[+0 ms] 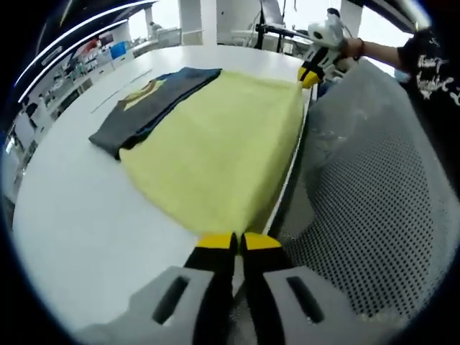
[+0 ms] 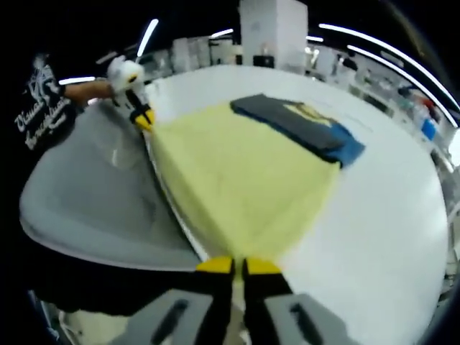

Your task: Fold the garment on the visible template until the final outline fits inside the template.

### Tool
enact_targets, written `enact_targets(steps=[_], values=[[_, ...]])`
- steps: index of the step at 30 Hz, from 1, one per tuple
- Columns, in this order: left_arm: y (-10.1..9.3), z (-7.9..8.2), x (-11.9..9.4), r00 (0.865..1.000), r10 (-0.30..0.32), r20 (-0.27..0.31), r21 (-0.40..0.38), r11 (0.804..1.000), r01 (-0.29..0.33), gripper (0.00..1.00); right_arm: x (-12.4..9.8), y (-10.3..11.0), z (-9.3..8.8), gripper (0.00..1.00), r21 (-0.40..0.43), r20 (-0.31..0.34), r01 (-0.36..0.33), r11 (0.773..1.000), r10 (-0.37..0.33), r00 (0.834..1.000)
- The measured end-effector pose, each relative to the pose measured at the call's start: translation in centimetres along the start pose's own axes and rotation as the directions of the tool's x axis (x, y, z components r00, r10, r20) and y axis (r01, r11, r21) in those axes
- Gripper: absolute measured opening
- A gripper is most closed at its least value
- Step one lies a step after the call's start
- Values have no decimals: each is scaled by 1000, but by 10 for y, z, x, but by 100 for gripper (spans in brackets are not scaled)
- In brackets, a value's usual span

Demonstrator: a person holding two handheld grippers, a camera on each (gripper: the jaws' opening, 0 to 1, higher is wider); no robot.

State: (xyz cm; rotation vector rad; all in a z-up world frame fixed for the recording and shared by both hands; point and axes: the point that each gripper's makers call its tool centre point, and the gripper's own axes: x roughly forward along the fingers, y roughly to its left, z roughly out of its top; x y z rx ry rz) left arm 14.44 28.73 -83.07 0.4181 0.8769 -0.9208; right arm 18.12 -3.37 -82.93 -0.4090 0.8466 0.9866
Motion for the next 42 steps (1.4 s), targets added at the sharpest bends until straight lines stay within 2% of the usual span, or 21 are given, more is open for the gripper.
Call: enact_targets(steps=[4, 9, 16, 20, 23, 27, 42], values=[[-5, -4, -3, 1000, -3, 3, -17, 1000, 3, 0, -7, 9, 1, 0, 14, 11, -12, 1000, 12, 1000], [-10, -6, -9, 1000, -24, 20, -39, 999, 25, 0, -9, 13, -3, 0, 14, -6, -20, 1000, 20, 1000], [-20, -2, -19, 999, -37, 36, -19, 999, 38, 0, -17, 24, -1, 0, -8, -24, -32, 999, 32, 999], [-24, 4, -25, 999, -36, 39, 25, 999, 35, 0, -24, 26, 4, 0, -36, -32, -37, 999, 36, 999], [-22, 13, -31, 998, -32, 53, 24, 999, 30, 0, -30, 23, 12, 0, -58, -26, -25, 998, 24, 999], [-14, 32, -41, 994, -11, 105, 30, 1000, 8, 0, -36, 14, 23, 0, -75, -2, 9, 997, -9, 1000], [20, 73, -63, 985, 76, 156, 20, 997, -80, 0, -54, -23, 77, 0, -147, 85, 133, 980, -121, 989]])
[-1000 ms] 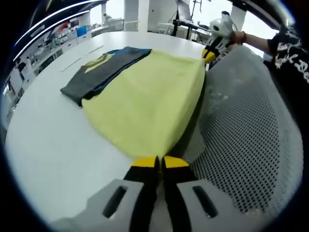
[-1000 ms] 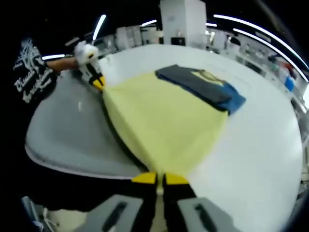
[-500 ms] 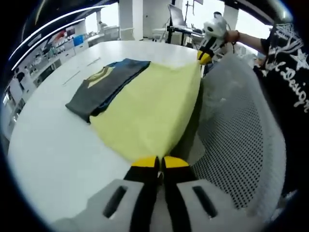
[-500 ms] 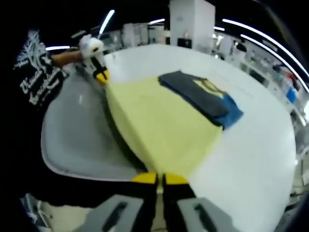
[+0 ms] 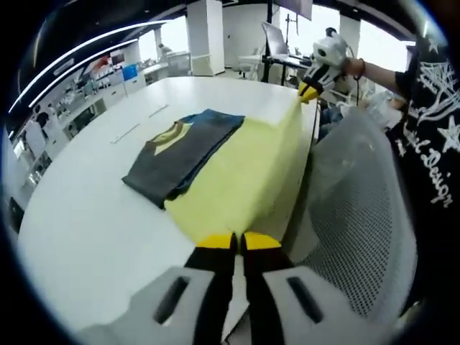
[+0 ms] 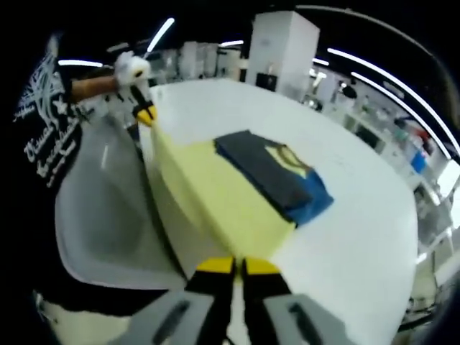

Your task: Fold the garment on the visible template until the final outline fits inside the template.

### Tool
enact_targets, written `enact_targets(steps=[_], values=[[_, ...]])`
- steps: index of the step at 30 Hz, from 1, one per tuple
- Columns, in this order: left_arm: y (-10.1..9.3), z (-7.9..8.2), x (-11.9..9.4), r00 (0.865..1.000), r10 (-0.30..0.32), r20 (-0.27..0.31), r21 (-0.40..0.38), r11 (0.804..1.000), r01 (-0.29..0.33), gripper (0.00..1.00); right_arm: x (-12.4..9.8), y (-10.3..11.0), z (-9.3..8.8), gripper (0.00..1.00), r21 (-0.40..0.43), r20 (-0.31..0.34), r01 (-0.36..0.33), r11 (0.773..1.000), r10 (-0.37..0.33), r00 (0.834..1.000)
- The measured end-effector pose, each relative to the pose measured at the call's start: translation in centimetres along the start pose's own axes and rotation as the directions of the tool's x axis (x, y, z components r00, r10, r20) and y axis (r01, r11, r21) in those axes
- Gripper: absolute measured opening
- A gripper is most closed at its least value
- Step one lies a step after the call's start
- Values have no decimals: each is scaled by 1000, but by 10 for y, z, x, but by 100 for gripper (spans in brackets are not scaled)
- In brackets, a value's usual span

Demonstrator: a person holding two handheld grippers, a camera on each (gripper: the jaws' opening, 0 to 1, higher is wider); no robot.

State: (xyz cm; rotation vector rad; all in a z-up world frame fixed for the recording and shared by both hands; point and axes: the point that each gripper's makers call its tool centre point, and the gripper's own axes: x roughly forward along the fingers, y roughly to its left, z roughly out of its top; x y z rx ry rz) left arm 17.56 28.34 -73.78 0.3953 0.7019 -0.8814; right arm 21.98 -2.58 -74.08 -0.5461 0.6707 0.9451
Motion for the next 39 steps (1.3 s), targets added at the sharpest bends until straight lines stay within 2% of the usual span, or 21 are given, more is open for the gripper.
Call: enact_targets(steps=[11, 20, 28, 33, 39], values=[[35, 33, -7, 999, 42, 23, 55, 998, -44, 0, 0, -38, 35, 0, -78, 11, 66, 995, -66, 998], [66, 59, -4, 996, 81, 46, 94, 992, -85, 0, 6, -70, 56, 0, -88, 27, 140, 986, -138, 990], [106, 82, -1, 984, 154, 88, 74, 984, -161, 0, 12, -100, 78, 0, -108, 42, 200, 974, -197, 980], [126, 100, 4, 975, 197, 108, 68, 976, -205, 0, 18, -122, 95, 0, -148, 52, 254, 956, -249, 967], [153, 113, 9, 967, 220, 128, 40, 973, -227, 0, 31, -146, 105, 0, -164, 39, 292, 942, -290, 956]])
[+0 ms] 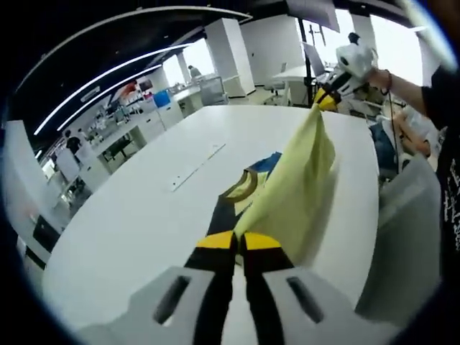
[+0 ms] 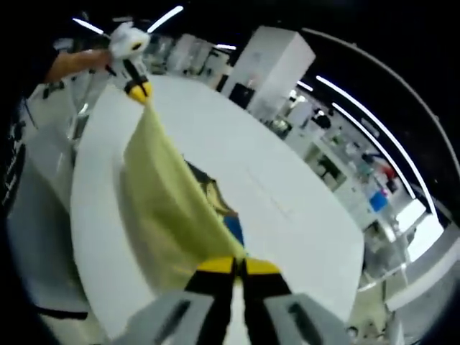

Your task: Fold the garment on the visible template until the final outline fits inside the template.

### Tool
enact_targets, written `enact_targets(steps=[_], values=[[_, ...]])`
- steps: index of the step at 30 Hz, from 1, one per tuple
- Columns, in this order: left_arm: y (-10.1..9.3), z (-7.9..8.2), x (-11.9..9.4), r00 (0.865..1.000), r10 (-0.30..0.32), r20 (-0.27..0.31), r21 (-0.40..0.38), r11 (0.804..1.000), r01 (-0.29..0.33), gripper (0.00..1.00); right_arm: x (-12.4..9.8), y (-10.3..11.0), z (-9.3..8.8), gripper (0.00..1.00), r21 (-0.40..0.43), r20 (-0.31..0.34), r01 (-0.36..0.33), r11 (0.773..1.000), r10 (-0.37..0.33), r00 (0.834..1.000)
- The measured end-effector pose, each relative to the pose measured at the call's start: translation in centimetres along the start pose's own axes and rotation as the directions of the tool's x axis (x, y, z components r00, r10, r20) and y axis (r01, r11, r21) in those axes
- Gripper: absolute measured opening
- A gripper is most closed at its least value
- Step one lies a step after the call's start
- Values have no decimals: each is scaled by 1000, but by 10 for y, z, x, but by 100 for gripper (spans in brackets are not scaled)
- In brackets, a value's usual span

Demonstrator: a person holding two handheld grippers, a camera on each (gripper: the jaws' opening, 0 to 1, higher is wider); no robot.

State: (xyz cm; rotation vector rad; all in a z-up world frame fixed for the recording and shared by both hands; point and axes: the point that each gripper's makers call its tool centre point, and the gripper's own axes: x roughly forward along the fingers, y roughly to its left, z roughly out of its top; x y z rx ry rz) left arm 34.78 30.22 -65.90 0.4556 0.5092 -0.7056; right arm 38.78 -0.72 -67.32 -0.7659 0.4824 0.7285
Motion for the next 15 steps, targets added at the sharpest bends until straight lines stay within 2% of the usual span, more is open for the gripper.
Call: enact_targets(steps=[5, 6, 11, 15], values=[[15, 10, 12, 1000, 16, 9, -6, 1000, -16, 0, 15, -14, 2, 0, -10, -9, 29, 1000, -29, 1000], [23, 12, 18, 1000, 23, 17, -13, 1000, -22, 0, 22, -22, 2, 0, -8, -20, 44, 999, -44, 999], [41, 7, 36, 999, 45, -5, -11, 999, -45, 0, 42, -32, 3, 0, 7, -21, 65, 998, -65, 998], [49, 6, 51, 999, 52, -7, -69, 996, -53, 0, 62, -37, -3, 0, 4, -51, 80, 997, -79, 996]])
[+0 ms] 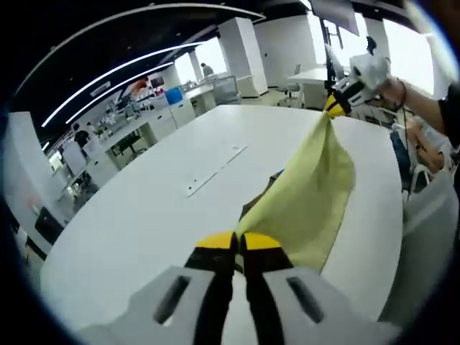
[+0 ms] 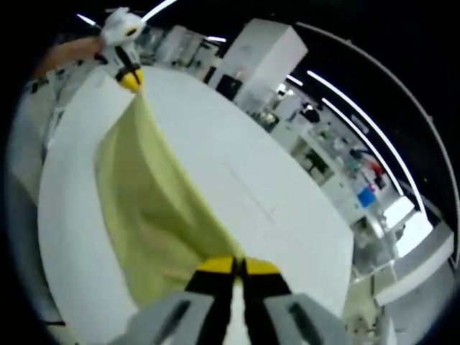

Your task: Fold the garment on the visible template until the final outline fits inside the template.

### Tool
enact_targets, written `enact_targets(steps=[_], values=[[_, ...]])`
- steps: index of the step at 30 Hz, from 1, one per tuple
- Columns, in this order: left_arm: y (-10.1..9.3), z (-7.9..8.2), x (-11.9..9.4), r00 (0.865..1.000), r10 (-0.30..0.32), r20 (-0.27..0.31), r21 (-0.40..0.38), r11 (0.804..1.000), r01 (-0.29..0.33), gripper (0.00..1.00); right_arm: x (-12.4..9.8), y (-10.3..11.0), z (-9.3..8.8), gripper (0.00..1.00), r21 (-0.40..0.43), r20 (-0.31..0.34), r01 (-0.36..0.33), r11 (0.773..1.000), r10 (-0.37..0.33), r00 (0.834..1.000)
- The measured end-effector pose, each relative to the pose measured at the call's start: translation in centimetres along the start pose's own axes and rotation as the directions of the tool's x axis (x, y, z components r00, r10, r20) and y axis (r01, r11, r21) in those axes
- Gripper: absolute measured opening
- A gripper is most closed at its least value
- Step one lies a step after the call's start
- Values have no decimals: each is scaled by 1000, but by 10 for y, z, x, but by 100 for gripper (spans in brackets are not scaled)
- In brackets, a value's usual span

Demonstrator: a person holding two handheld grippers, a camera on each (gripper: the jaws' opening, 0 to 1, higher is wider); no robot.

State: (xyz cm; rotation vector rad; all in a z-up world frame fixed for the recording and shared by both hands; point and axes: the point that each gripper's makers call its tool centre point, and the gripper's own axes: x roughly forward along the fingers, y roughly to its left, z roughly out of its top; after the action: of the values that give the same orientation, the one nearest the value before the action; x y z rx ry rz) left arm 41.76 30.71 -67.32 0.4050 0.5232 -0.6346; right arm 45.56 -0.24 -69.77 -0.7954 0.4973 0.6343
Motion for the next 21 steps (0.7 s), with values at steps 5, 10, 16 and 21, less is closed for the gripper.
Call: enact_targets(steps=[5, 10, 16, 21], values=[[17, -18, 29, 999, 5, -37, -75, 997, -8, 0, 32, 0, -7, 0, 42, -22, 4, 999, -3, 1000], [25, -43, 56, 995, 0, -103, -93, 996, -9, 0, 61, 8, -21, 0, 66, -72, -25, 997, 30, 997], [30, -65, 79, 988, 6, -154, -114, 993, -23, 0, 83, 13, -26, 0, 27, -103, -55, 998, 58, 993], [37, -78, 94, 982, 21, -187, -113, 993, -43, 0, 103, 15, -33, 0, 12, -126, -66, 998, 67, 990]])
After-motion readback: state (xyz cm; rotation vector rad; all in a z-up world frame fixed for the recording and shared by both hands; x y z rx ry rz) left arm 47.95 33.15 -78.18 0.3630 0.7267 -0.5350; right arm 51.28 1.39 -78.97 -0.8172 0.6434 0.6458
